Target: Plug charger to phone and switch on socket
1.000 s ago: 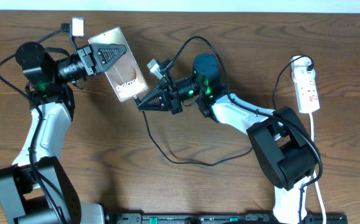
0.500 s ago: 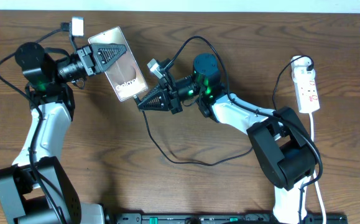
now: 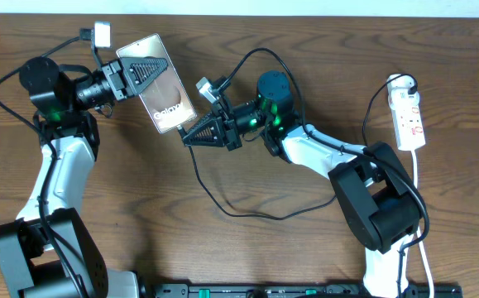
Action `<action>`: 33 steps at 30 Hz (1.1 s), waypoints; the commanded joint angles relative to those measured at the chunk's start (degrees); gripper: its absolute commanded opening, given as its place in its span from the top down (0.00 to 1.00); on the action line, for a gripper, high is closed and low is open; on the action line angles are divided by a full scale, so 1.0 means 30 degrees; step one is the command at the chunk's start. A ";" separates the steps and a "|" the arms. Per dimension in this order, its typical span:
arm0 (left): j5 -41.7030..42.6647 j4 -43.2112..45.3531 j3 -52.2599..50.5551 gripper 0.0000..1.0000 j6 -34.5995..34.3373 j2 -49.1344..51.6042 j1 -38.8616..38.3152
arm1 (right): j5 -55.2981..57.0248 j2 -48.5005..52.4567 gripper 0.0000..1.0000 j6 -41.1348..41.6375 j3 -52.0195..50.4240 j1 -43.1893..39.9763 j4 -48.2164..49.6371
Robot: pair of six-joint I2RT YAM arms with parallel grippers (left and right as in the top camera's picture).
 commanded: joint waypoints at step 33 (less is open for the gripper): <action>0.0342 0.0080 0.0219 0.93 -0.0619 -0.0386 0.0328 | 0.0372 -0.0138 0.99 -0.0568 0.0131 -0.0262 0.0109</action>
